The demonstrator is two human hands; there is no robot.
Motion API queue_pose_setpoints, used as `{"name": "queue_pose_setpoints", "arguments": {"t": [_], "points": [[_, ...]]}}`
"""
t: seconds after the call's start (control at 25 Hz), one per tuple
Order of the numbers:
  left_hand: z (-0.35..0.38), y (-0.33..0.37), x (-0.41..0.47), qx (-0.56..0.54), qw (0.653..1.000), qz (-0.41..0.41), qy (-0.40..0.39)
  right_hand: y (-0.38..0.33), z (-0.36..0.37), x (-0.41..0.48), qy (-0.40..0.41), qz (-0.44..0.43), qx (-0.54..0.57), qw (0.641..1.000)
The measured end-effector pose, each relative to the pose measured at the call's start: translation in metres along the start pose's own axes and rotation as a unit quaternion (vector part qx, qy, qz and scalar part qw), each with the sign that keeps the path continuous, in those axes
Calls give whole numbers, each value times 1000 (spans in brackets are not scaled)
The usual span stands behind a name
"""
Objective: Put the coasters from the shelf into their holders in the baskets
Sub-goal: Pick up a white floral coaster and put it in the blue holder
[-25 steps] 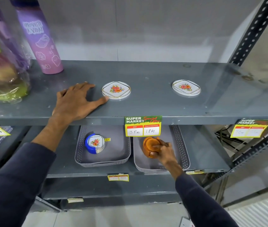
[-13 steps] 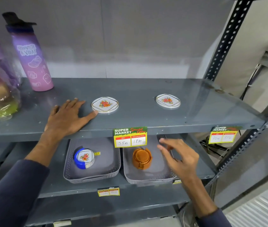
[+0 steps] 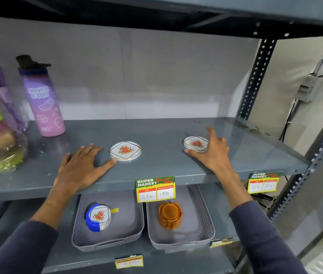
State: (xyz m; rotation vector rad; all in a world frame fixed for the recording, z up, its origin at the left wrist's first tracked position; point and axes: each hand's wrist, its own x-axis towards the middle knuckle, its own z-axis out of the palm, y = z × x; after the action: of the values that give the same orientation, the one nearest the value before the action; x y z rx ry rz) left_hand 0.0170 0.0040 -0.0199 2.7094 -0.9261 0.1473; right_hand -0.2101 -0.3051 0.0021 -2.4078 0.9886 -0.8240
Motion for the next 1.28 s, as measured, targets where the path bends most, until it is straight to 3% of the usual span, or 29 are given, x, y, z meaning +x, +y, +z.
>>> {"name": "queue_pose_setpoints", "arguments": {"t": [0.12, 0.28, 0.48, 0.88, 1.04, 1.28], "points": [[-1, 0, 0, 2, 1000, -1, -2, 0, 8, 6, -15, 35, -40, 998], [-2, 1, -1, 6, 1000, 2, -7, 0, 4, 1, 24, 13, 9, 1000], [-2, 0, 0, 6, 1000, -3, -11, -25, -18, -30, 124, -82, 102, 984], [-4, 5, -5, -5, 1000, -1, -4, -121, -103, -127, 246, -304, 205, 897], [-6, 6, -4, -3, 1000, -3, -5, -122, -97, -131, 194, -279, 245, 908], [-11, 11, -8, -10, 999, -15, -30, -107, -38, -165, 36, -248, 265, 931]]}}
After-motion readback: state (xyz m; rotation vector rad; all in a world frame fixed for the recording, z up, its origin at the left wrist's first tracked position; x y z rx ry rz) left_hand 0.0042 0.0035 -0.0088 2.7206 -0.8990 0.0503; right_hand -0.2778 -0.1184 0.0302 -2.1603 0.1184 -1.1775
